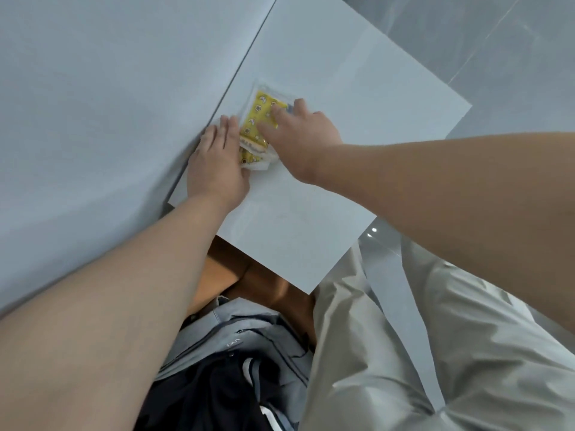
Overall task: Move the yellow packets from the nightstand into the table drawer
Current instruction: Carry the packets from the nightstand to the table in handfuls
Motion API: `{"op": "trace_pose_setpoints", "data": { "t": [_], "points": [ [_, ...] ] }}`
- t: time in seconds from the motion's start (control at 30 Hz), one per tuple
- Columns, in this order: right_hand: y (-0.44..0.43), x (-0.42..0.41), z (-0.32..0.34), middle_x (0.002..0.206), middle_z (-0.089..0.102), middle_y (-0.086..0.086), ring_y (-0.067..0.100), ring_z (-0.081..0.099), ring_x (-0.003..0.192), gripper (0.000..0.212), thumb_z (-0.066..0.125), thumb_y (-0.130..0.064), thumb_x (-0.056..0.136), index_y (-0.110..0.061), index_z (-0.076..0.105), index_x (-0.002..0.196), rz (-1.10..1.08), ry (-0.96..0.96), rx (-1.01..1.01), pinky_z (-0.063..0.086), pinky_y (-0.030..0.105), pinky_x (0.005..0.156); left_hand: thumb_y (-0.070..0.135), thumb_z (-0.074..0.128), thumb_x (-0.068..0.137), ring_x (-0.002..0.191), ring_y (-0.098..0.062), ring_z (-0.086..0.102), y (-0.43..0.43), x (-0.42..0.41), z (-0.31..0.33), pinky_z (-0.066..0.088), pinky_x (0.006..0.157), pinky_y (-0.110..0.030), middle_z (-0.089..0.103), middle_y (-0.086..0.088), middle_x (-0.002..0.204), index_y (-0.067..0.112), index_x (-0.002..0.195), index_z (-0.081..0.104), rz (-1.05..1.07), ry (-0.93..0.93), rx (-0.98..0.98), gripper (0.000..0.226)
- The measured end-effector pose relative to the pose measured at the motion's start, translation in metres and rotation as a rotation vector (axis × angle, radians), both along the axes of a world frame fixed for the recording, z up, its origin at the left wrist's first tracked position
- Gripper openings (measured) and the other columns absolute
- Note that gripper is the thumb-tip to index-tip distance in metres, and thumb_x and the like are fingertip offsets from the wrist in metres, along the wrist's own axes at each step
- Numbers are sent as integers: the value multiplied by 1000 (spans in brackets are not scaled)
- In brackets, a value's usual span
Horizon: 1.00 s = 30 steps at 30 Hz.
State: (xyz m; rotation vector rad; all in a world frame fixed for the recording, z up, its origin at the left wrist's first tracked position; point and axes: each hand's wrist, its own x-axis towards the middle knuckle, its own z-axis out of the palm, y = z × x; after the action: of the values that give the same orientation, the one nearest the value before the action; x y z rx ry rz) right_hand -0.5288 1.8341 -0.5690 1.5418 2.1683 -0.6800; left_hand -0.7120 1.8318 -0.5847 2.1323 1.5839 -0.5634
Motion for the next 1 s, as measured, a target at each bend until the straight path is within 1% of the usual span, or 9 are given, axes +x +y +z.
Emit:
{"op": "trace_pose_setpoints", "data": {
  "t": [0.07,0.13,0.2,0.37,0.53,0.63,0.77,0.9,1.0],
  "points": [
    [-1,4,7,137,48,9,36,46,120,59,57,-9,90,-24,37,143,-12,16,8,39,41,73,14,57,93,149,-29,24,2,5,9,29,118,-45,27,-8,163,16,160,11,13,-11,-4,81],
    [-2,10,13,129,53,8,34,50,116,55,53,-9,93,-23,36,144,-30,21,10,36,40,73,7,53,92,132,-31,46,3,12,21,38,104,-45,52,-11,142,18,157,18,21,10,17,75],
    [-1,16,20,126,55,8,33,51,114,50,49,-8,94,-21,41,141,-25,15,15,33,38,74,6,48,94,110,-34,59,4,19,32,40,89,-41,63,-11,120,21,153,25,24,44,26,65],
    [-18,38,55,121,51,7,29,46,113,38,44,-4,92,-17,53,127,-82,32,42,33,35,76,15,38,104,95,-33,59,-5,27,72,45,77,-41,64,-8,114,25,140,47,-27,-78,-77,39],
    [-61,76,127,120,50,5,28,46,111,38,44,-3,92,-17,53,126,-255,42,19,35,35,75,24,37,106,98,-31,62,-20,55,132,47,79,-38,65,-5,121,27,148,39,-98,-144,-159,42],
    [-91,115,169,123,50,5,29,46,112,40,43,-3,92,-16,50,129,-432,24,54,36,35,76,27,37,106,97,-27,62,-28,94,173,51,80,-39,66,-3,122,24,148,36,-95,-199,-217,42],
    [-135,181,225,122,53,5,29,49,112,36,44,-7,96,-17,51,130,-738,60,153,40,36,75,21,37,105,80,-26,59,-37,163,232,50,68,-38,66,-5,99,23,129,45,-158,-262,-210,25],
    [-194,249,268,107,59,3,29,52,104,24,45,-7,96,-17,56,115,-1135,173,257,48,41,77,13,38,101,82,-27,57,-53,250,288,49,70,-38,66,-4,99,24,122,51,-381,-343,-212,27],
    [-255,284,296,106,61,2,29,52,102,22,47,-7,96,-15,58,114,-1382,190,380,49,45,80,18,39,103,86,-27,59,-78,321,319,50,72,-39,65,0,96,30,118,54,-618,-418,-168,24]
  ]
}}
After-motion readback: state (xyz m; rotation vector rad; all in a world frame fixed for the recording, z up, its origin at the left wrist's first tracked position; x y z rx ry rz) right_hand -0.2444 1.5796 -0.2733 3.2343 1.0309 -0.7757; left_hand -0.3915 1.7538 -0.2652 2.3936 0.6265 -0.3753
